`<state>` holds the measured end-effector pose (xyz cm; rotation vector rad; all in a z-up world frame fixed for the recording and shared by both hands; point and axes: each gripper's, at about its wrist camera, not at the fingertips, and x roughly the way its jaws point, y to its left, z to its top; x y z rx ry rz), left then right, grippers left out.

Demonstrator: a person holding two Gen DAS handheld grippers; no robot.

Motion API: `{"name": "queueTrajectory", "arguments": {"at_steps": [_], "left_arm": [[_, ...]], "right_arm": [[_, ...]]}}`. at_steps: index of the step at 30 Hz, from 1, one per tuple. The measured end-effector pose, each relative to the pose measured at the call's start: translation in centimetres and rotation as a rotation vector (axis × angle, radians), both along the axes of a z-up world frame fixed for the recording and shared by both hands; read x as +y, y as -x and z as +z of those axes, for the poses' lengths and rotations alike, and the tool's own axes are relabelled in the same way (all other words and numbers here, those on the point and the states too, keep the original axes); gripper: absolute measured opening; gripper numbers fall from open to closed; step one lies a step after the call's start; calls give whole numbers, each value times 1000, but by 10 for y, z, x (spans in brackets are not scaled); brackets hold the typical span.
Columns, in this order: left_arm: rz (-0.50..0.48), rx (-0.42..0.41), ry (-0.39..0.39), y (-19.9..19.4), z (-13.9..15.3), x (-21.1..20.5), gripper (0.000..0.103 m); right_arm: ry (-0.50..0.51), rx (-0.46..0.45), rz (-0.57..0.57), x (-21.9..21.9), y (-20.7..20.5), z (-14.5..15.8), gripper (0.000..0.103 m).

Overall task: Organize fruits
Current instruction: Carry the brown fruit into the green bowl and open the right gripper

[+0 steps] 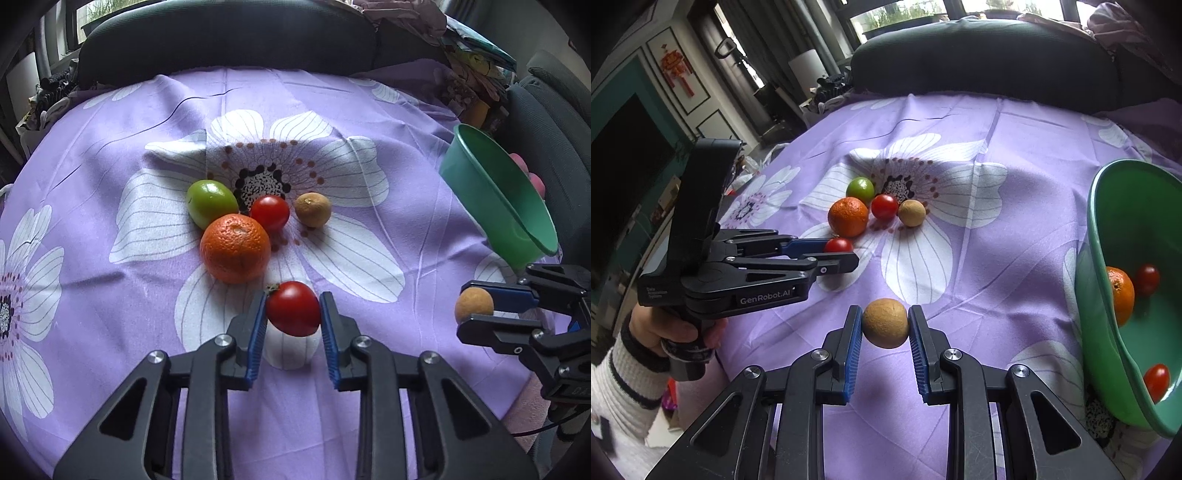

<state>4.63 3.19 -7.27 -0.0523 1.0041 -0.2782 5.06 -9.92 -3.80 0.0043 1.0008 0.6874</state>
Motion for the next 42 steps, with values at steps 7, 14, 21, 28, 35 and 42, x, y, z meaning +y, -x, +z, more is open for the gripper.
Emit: {"name": "queueTrajectory", "arguments": {"at_steps": [7,14,21,28,35,42], "left_arm": [[-42,-73,5,20,29,-18,28],[-102,-113,8,22,46,-47,28],[-188,-155,31,8,61,-88,28],[-289,-180,59,-10,70,-136,28],[-379,-189,67,-27,68,-176,28],[-419,-144,24,-35,52,-197,28]], "right_arm": [[-24,-29,-33,-14,8,14,27],[-39,-80,-81,-34,15,31,27],[-45,-139,-179,-68,14,49,27],[-41,-179,-323,-118,7,56,27],[-21,-180,-400,-145,1,53,27],[18,-151,-441,-159,-4,40,27]]}}
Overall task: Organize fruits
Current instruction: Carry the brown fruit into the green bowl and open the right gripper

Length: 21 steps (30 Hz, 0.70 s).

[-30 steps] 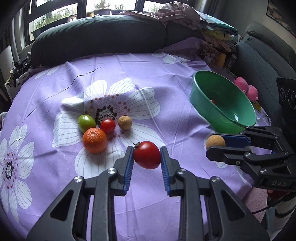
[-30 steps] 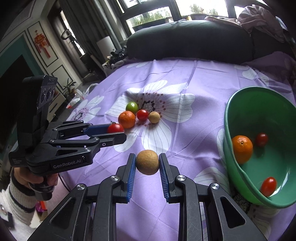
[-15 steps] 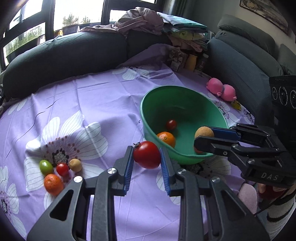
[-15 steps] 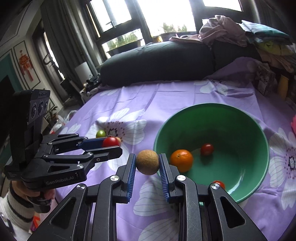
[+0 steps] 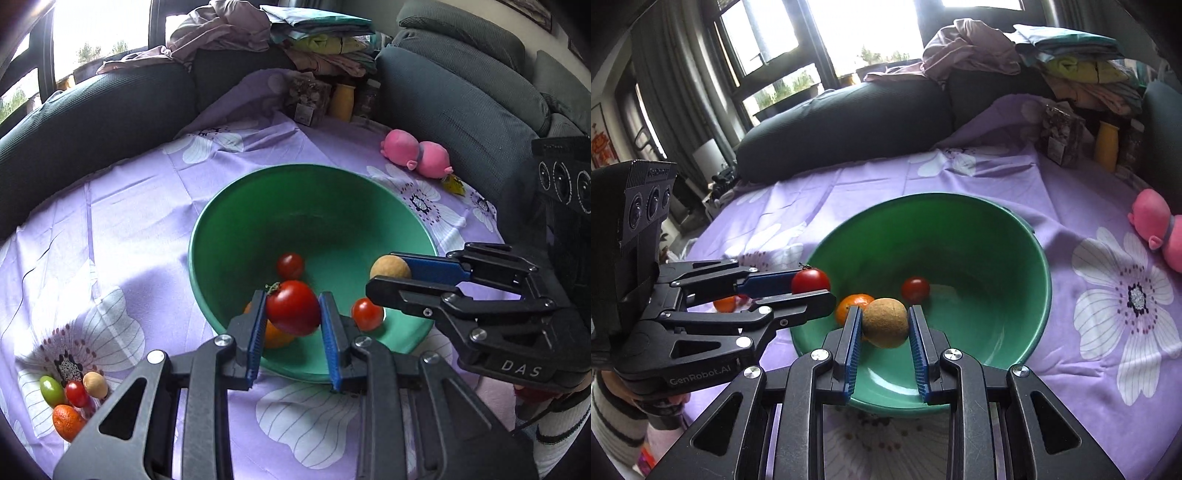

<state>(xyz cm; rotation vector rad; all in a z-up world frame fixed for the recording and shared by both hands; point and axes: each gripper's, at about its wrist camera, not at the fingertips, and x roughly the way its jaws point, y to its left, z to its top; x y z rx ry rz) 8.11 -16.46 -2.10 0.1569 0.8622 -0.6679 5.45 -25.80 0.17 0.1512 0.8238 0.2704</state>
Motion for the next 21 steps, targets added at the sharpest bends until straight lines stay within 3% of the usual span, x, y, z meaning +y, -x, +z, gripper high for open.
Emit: {"name": "queueTrajectory", "arguments": {"at_steps": [5,7,9,12,21], "left_arm": [[12,17,-14,0,-5,0,30],[20,17,-8,1,-3,2,37],[33,11,9,4,0,8,54],[71,0,22,10,6,21,72],[246,-13,14,39,8,94,74]], "right_arm": [[-15,14,-15,-2,0,-4,27],[-14,19,-25,-2,2,-4,27],[-14,17,-27,-3,3,-3,27],[-15,15,-39,-5,4,0,28],[-26,-1,-15,6,14,12,29]]}}
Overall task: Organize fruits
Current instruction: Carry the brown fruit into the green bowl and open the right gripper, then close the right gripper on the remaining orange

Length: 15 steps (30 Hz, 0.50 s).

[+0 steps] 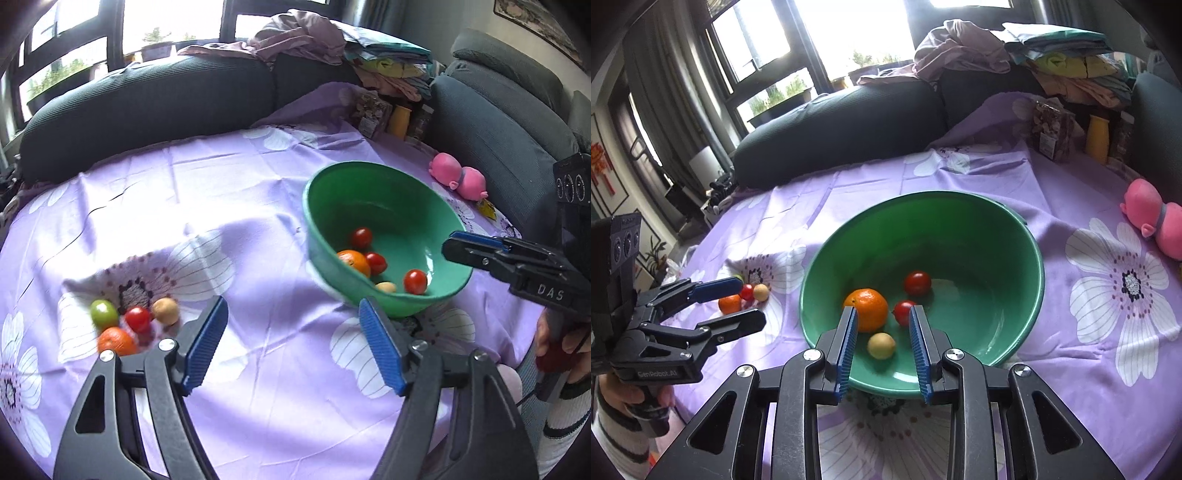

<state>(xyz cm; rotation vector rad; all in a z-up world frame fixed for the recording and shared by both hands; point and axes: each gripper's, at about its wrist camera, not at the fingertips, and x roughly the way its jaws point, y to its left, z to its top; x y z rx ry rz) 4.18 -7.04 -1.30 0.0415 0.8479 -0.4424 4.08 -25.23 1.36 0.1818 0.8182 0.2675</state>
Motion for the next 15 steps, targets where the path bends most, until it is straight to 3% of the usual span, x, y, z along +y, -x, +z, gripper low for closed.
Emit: {"name": "queueTrajectory", "arguments": {"at_steps": [9,15], "left_arm": [[238,39,18,33,-14,97,74],[318,58,33,48,-21,131,74]], "right_arm": [[-17,2,148,47,7,3,29],[-5,39,279,92,9,-7,30]]}}
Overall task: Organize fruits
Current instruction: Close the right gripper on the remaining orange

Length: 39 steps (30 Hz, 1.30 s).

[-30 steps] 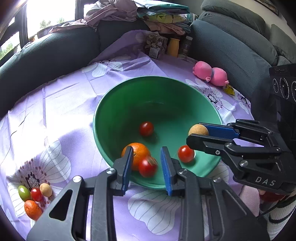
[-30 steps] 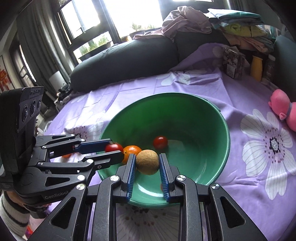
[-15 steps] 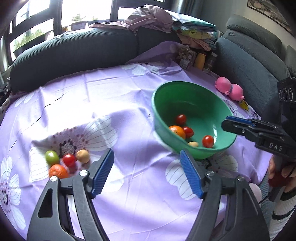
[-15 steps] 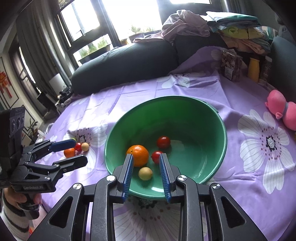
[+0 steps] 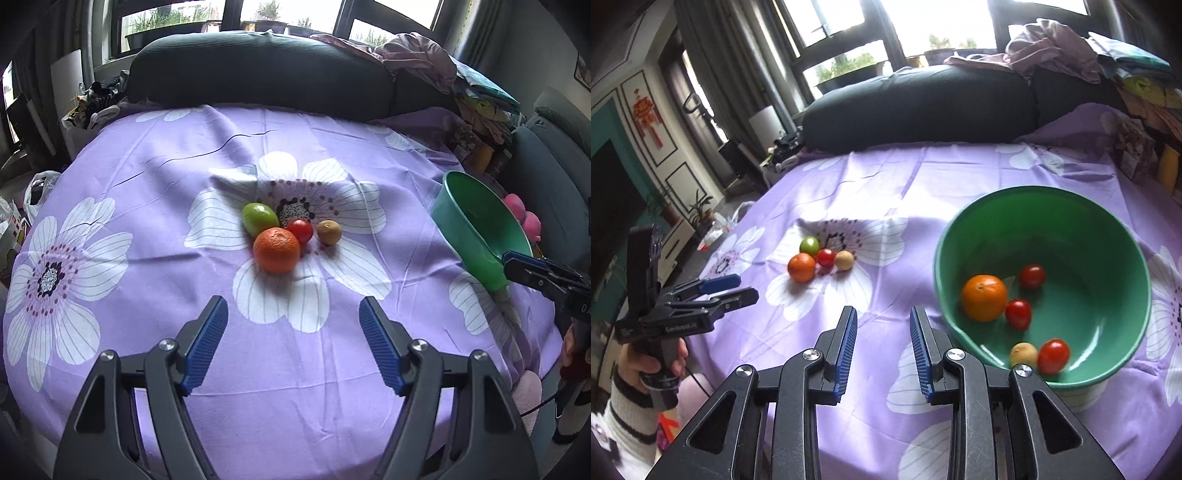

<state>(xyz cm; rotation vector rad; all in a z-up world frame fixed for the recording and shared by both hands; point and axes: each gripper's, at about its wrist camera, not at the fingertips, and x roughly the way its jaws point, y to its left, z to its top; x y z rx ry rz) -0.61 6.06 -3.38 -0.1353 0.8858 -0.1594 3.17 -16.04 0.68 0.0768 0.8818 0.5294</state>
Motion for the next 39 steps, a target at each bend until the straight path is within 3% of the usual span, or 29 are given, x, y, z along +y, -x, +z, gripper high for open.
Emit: {"name": "queueTrajectory", "arguments": {"at_steps": [9,14,17,24,28,35,39], "left_arm": [[-6,7,73,-4,-10,16,74],[-33,16,136,-21,-9,25,74],[-40,21,159,-34,-9,31,74],[-66,56,212,-63,-15,42,74],[-98,68,203,-74,-18,38,74],[-126,103,161,-90,-30,31,72],[-131,127,172,-97,-37,31,65]], "right_arm": [[16,68,150,55,-8,-24,30],[48,73,201,78,-18,-31,32],[57,71,238,96,-27,-33,40],[110,49,306,135,-55,-42,41],[161,46,323,151,-69,-53,46],[144,59,348,165,-85,-67,47],[126,65,347,169,-90,-72,47]]}}
